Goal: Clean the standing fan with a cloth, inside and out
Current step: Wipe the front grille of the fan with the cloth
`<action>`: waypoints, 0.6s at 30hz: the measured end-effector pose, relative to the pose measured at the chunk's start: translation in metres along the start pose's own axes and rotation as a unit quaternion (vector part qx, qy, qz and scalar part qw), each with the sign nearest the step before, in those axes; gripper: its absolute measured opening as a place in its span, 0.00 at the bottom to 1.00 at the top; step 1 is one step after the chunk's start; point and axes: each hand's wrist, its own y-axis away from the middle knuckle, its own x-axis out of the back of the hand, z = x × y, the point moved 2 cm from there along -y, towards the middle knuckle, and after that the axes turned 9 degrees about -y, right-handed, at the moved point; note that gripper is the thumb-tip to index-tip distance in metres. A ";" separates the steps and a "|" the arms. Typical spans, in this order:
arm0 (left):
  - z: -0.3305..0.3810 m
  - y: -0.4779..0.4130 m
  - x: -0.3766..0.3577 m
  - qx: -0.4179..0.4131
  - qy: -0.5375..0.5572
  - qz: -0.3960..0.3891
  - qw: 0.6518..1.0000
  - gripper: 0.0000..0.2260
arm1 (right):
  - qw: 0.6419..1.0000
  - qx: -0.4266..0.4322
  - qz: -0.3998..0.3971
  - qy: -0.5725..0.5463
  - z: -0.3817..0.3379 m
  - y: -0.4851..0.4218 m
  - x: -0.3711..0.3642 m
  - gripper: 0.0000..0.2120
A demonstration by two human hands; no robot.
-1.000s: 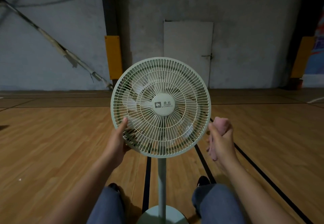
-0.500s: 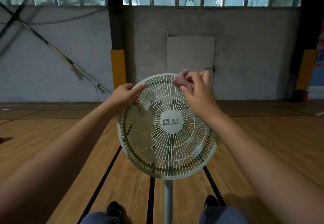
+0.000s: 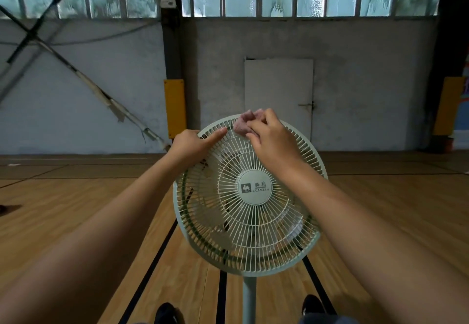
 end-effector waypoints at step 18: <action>0.003 0.003 0.001 -0.023 -0.047 0.004 0.999 0.54 | 1.000 -0.004 -0.020 0.001 -0.001 0.054 0.006 0.09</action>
